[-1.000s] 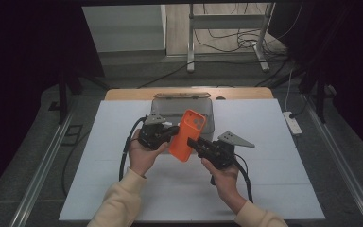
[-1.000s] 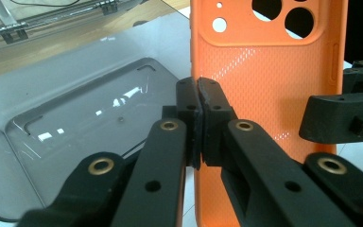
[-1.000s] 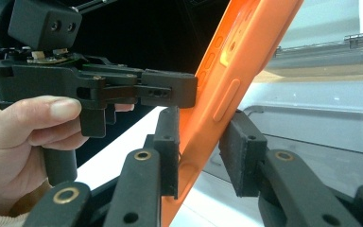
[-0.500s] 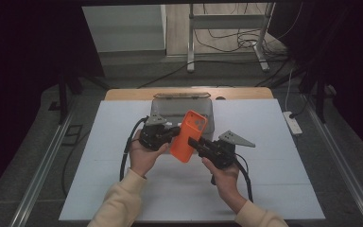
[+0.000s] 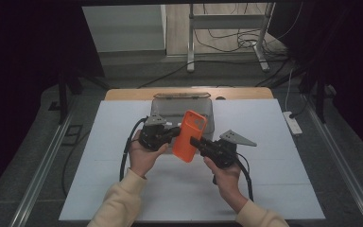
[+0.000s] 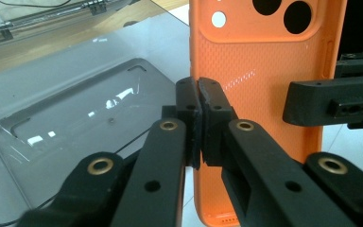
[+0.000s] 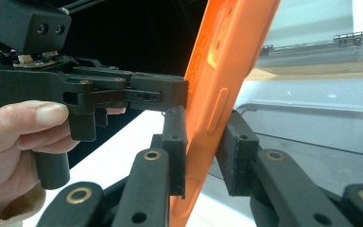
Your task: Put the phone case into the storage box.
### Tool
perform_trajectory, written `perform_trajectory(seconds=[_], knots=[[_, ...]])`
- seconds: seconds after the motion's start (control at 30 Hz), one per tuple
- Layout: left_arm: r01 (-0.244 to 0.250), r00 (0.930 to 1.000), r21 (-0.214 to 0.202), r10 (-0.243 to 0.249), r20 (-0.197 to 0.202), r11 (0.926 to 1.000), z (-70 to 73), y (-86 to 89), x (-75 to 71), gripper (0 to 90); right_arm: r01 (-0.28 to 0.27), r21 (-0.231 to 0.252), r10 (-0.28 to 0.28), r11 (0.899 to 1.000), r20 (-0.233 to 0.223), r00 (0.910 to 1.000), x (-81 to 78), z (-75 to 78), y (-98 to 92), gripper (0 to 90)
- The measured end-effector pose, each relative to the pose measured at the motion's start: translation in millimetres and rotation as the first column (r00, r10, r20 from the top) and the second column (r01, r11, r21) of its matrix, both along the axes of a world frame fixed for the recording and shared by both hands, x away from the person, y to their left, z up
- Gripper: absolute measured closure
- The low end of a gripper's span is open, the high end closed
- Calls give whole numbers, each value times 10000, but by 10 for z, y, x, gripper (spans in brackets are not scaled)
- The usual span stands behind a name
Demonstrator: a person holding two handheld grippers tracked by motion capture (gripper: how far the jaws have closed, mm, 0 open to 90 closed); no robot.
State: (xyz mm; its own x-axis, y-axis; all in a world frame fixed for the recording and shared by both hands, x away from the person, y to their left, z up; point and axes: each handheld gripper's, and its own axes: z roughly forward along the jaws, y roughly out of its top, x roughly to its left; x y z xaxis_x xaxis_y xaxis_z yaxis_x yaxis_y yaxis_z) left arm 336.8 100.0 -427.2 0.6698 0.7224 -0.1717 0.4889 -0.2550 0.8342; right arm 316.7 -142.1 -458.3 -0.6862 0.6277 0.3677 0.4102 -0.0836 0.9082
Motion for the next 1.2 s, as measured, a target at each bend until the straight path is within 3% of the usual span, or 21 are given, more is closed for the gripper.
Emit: perform_trajectory(seconds=[1.2], knots=[[160,9999,-71,-161,-64,9998,-21,-28,-8,873,33,-365,-24,9993,254,9997,5,55,-47,789]])
